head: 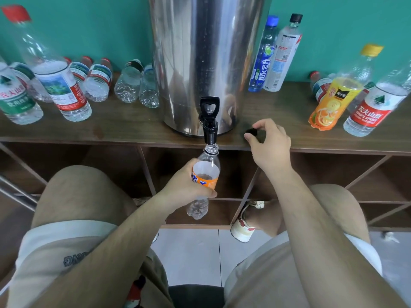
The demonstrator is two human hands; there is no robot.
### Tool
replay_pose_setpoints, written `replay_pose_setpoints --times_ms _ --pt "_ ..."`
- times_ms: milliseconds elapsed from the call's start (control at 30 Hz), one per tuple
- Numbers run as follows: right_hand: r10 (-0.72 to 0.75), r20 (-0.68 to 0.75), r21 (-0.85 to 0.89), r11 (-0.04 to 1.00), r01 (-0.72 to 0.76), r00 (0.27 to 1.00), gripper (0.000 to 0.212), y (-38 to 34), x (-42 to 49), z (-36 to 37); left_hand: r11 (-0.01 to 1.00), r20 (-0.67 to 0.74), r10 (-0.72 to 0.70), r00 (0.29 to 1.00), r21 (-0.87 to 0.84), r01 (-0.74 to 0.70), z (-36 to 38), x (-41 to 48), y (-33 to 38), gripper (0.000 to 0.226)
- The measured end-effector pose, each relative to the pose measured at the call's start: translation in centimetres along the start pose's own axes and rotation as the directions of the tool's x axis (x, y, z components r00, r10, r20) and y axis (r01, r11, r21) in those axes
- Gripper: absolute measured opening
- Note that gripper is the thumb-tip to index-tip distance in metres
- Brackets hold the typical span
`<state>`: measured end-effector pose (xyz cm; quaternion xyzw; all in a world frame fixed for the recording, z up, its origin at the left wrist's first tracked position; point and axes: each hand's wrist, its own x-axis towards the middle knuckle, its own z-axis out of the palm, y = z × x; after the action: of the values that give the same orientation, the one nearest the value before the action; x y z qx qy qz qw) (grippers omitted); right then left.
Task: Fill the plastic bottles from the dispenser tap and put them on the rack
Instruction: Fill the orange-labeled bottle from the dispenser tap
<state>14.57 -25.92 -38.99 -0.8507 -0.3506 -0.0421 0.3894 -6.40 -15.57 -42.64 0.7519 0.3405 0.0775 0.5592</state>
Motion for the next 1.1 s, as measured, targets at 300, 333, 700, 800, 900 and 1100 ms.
replay_pose_setpoints --times_ms 300,333,700,800,900,1100 --pt "-0.118 -0.121 0.048 0.991 0.125 0.986 0.036 -1.5 -1.1 -0.6 0.998 -0.025 0.047 0.999 -0.041 -0.048 0.3 0.4 0.3 0.076" --pt "-0.19 -0.165 0.108 0.972 0.209 0.968 0.031 -2.3 -1.3 -1.1 0.998 -0.024 0.047 0.999 -0.046 -0.049 0.3 0.5 0.3 0.076" --pt "-0.411 0.27 0.321 0.891 0.321 0.871 0.017 -11.0 -1.1 -3.4 0.994 -0.008 0.02 1.0 -0.108 -0.02 0.4 0.9 -0.1 0.078" --pt "-0.433 0.235 0.386 0.863 0.325 0.87 0.011 -10.6 -1.1 -3.1 0.994 -0.007 0.024 1.0 -0.104 -0.024 0.3 1.0 -0.1 0.076" --pt "-0.491 0.153 0.391 0.827 0.404 0.858 0.014 -10.2 -1.5 -2.7 0.994 -0.003 0.021 1.0 -0.105 -0.021 0.3 1.0 0.0 0.077" --pt "-0.671 -0.066 0.239 0.708 0.665 0.738 0.027 -9.4 -2.9 -1.5 0.996 0.0 0.006 1.0 -0.09 -0.006 0.3 0.7 0.2 0.082"
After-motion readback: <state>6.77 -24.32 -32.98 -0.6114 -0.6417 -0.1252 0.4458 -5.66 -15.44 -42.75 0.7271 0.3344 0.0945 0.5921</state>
